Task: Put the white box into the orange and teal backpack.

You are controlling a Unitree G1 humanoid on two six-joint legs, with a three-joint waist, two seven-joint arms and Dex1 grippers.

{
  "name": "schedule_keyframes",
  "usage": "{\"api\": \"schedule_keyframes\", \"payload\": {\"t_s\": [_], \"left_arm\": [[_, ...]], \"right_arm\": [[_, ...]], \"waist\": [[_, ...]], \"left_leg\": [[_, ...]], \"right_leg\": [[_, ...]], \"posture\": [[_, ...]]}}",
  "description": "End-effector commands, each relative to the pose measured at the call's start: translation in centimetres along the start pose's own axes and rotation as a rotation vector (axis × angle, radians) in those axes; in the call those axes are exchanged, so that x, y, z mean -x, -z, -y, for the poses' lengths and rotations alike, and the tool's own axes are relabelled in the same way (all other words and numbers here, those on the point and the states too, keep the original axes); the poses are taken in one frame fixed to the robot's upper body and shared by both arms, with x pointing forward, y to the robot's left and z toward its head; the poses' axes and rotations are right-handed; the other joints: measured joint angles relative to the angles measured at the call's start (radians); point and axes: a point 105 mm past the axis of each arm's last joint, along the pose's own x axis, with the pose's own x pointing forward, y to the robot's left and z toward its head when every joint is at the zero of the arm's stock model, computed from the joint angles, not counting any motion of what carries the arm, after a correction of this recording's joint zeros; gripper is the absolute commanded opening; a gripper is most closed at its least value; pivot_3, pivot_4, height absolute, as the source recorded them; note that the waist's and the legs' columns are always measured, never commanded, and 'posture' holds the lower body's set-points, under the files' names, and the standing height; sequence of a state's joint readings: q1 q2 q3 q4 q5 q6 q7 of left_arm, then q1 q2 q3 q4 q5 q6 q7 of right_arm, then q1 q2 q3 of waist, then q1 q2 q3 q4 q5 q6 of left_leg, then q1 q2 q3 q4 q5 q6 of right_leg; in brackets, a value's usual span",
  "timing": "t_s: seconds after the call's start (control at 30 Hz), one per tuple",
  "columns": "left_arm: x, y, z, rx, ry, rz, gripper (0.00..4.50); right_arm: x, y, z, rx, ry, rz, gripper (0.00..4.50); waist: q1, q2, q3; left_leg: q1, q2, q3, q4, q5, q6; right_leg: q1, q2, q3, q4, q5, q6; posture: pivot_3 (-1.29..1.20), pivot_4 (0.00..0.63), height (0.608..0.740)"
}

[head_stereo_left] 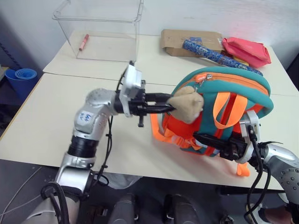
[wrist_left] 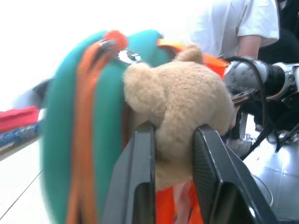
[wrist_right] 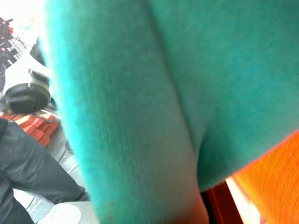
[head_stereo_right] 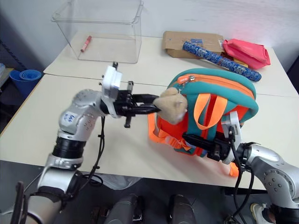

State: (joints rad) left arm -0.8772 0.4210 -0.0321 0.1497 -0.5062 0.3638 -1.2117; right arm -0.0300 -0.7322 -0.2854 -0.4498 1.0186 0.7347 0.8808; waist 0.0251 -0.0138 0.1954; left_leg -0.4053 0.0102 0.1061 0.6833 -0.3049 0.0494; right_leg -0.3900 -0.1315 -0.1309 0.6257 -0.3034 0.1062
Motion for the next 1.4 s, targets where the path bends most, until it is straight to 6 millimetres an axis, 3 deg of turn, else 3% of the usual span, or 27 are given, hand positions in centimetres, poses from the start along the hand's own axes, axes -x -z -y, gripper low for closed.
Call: {"api": "schedule_keyframes", "payload": {"t_s": [0.03, 0.17, 0.27, 0.33, 0.47, 0.6, 0.77, 0.97, 1.13, 1.27, 1.4], "left_arm": [[4.0, -0.4, -3.4, -0.073, -0.151, -0.131, 0.65], [6.4, 1.7, -5.1, -0.059, -0.225, -0.318, 0.65], [6.4, 2.7, -5.5, -0.026, -0.225, -0.346, 0.65], [5.9, 3.8, -5.1, -0.004, -0.189, -0.362, 0.65], [3.8, 9.1, -3.5, -0.006, -0.137, -0.458, 0.65], [2.3, 11.8, -2.3, 0.024, -0.121, -0.458, 0.65], [3.0, 14.8, -0.3, 0.088, -0.064, -0.531, 0.65], [3.3, 14.6, 0.9, 0.108, -0.045, -0.486, 0.65], [3.5, 12.4, 0.6, 0.109, -0.109, -0.358, 0.65], [4.9, 10.9, 1.0, 0.106, -0.128, -0.319, 1.56], [7.0, 9.6, 2.7, 0.094, -0.120, -0.306, 2.83]], "right_arm": [[0.8, -0.5, -0.2, 0.044, 0.027, 0.035, 0.00], [1.9, -1.1, 0.5, 0.070, 0.112, 0.101, 0.00], [2.3, -1.3, 0.9, 0.084, 0.153, 0.134, 0.00], [2.3, -1.1, 0.8, 0.082, 0.158, 0.135, 0.00], [2.2, -0.5, 0.4, 0.068, 0.169, 0.149, 0.00], [2.2, -0.3, 0.5, 0.062, 0.183, 0.166, 0.00], [2.2, -0.3, 0.8, 0.059, 0.192, 0.176, 0.00], [1.9, 0.2, 1.4, 0.055, 0.198, 0.178, 0.00], [1.4, 0.7, 1.6, 0.072, 0.199, 0.150, 0.00], [1.4, -0.2, 2.2, 0.115, 0.231, 0.166, 0.00], [1.1, 0.2, 0.9, 0.250, 0.161, 0.041, 1.37]], "waist": [[0.000, 0.000, 0.000], [0.003, 0.000, 0.000], [0.004, 0.000, 0.000], [0.004, 0.000, 0.000], [0.003, 0.000, 0.000], [0.001, 0.000, 0.000], [0.001, 0.001, 0.000], [0.000, 0.001, 0.000], [-0.002, 0.001, 0.000], [-0.003, 0.001, 0.000], [-0.004, 0.001, 0.000]], "left_leg": [[0.000, 0.000, 0.000, 0.000, 0.000, 0.000], [0.000, -0.001, 0.002, -0.001, 0.000, 0.001], [0.000, -0.002, 0.003, -0.001, 0.000, 0.002], [0.000, -0.002, 0.002, -0.001, 0.000, 0.002], [0.000, -0.003, 0.002, -0.001, 0.000, 0.002], [0.000, -0.002, 0.003, -0.001, 0.000, 0.003], [0.000, -0.002, 0.004, -0.001, 0.000, 0.003], [0.000, -0.002, 0.003, -0.001, 0.000, 0.003], [0.000, -0.002, 0.003, -0.001, -0.001, 0.003], [0.000, -0.002, 0.003, -0.001, 0.000, 0.003], [0.000, -0.001, 0.003, -0.001, -0.001, 0.002]], "right_leg": [[0.000, 0.000, -0.001, 0.000, 0.000, 0.000], [-0.001, 0.001, -0.004, 0.000, 0.000, 0.000], [-0.001, 0.000, -0.004, 0.000, 0.001, 0.001], [-0.001, 0.000, -0.003, 0.000, 0.001, 0.002], [-0.001, 0.000, -0.002, 0.000, 0.001, 0.002], [-0.002, 0.000, -0.002, 0.000, 0.002, 0.003], [-0.002, -0.001, -0.001, 0.000, 0.002, 0.003], [-0.002, -0.002, 0.000, 0.000, 0.002, 0.003], [-0.002, -0.003, 0.002, 0.000, 0.002, 0.003], [-0.002, -0.003, 0.003, 0.000, 0.002, 0.003], [-0.002, -0.003, 0.003, 0.000, 0.001, 0.003]], "posture": [[0.00, 0.150, 0.740], [0.00, 0.150, 0.740], [0.00, 0.150, 0.740], [0.00, 0.150, 0.740], [0.00, 0.150, 0.740], [0.00, 0.150, 0.740], [0.00, 0.150, 0.740], [0.00, 0.150, 0.740], [0.00, 0.150, 0.740], [0.00, 0.150, 0.740], [0.00, 0.150, 0.740]]}}
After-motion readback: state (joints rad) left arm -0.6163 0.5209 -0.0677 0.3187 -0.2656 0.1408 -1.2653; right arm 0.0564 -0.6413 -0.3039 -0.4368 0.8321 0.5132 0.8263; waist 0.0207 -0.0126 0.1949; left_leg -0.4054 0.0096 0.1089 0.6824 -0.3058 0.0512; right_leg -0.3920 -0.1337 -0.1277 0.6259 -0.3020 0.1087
